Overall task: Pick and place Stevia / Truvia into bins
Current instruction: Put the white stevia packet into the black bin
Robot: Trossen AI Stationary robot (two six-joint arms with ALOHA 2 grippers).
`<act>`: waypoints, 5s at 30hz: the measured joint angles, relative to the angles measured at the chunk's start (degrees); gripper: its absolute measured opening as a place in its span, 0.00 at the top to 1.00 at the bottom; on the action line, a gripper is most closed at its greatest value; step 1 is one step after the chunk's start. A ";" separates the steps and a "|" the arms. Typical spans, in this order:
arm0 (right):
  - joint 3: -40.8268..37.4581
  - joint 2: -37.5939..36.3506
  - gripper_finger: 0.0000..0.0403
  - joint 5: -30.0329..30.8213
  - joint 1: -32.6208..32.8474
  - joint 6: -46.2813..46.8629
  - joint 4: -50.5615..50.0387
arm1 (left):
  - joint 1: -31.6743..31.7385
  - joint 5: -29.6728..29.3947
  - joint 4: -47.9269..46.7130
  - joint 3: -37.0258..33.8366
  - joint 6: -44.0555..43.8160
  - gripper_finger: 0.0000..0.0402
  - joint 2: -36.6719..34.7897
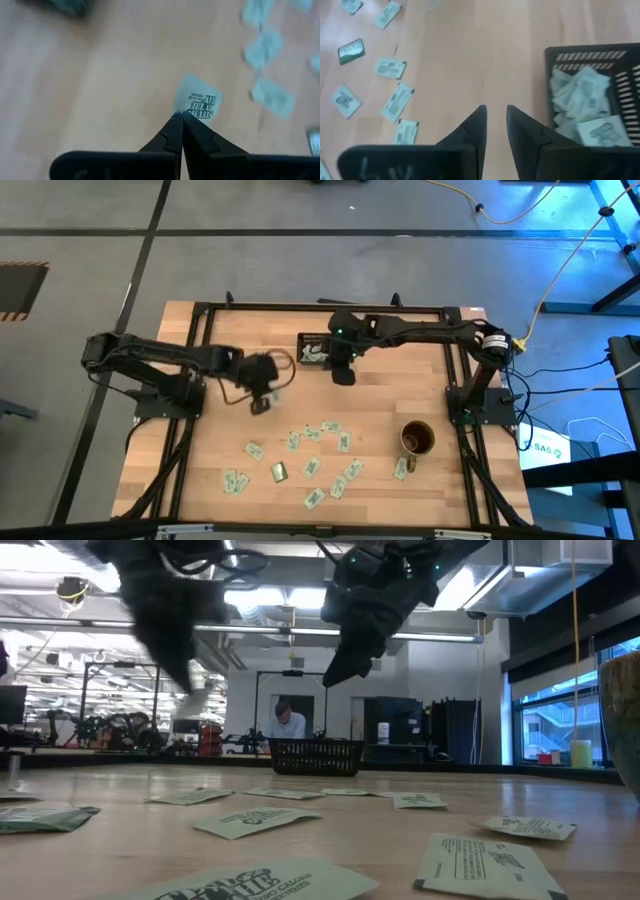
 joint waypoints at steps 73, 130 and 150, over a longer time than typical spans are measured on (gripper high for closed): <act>0.34 16.81 0.81 14.14 27.93 17.87 -14.23 | 20.62 -0.56 16.37 20.20 22.55 0.85 33.09; -0.22 -0.95 1.00 23.59 1.10 4.10 -2.01 | 17.16 1.09 -3.94 20.18 22.47 0.86 13.64; -0.15 9.02 1.00 20.96 -2.71 -0.20 5.23 | 4.98 9.18 -18.48 18.49 15.45 0.87 13.11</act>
